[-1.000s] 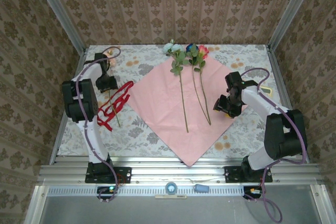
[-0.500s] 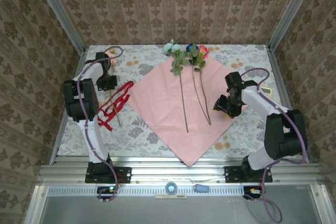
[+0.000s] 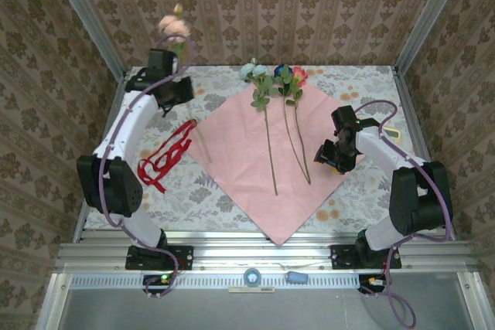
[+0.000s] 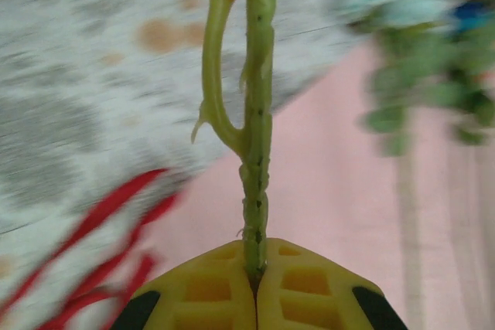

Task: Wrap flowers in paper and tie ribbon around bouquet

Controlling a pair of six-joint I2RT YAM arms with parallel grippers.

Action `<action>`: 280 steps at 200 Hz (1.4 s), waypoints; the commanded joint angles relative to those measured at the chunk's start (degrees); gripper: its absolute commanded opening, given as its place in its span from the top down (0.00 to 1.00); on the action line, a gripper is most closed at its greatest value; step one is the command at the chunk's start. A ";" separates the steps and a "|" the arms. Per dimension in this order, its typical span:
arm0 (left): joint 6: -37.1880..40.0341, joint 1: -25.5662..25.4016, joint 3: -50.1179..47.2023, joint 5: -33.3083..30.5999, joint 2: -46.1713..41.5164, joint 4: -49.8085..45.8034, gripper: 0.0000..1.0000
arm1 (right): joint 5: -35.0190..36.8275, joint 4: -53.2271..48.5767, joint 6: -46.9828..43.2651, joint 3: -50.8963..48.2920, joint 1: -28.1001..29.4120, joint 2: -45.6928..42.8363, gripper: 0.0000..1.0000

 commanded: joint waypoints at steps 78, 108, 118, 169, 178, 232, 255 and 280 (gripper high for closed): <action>-19.92 -17.47 12.69 15.54 28.48 31.71 1.00 | -0.76 -0.87 -0.94 -0.35 -0.65 -3.04 0.49; -19.07 -18.22 17.68 17.86 35.91 27.89 1.00 | -0.75 -0.91 -1.22 -0.65 -0.91 -3.49 0.49; -18.70 -18.31 17.82 18.47 37.29 27.32 1.00 | -0.73 -1.00 -1.32 -0.65 -1.00 -3.48 0.49; -15.52 -17.88 21.81 18.97 41.88 19.97 0.78 | -1.32 -0.84 -1.05 -0.80 -1.09 -3.50 0.49; -14.84 -17.79 22.92 18.59 42.05 18.03 0.72 | -1.37 -0.90 -1.05 -0.94 -1.09 -3.66 0.49; -16.39 -18.40 18.16 10.46 28.11 11.97 0.48 | 0.91 -3.18 -3.35 -1.13 -0.91 -7.12 0.47; -20.47 -18.57 6.61 9.14 17.90 12.86 0.52 | 2.23 -4.09 -5.05 -1.38 -0.53 -10.36 0.46; -25.86 -19.10 -7.83 12.77 9.40 15.66 0.66 | 5.73 -5.25 -7.55 -0.70 3.42 -12.66 0.46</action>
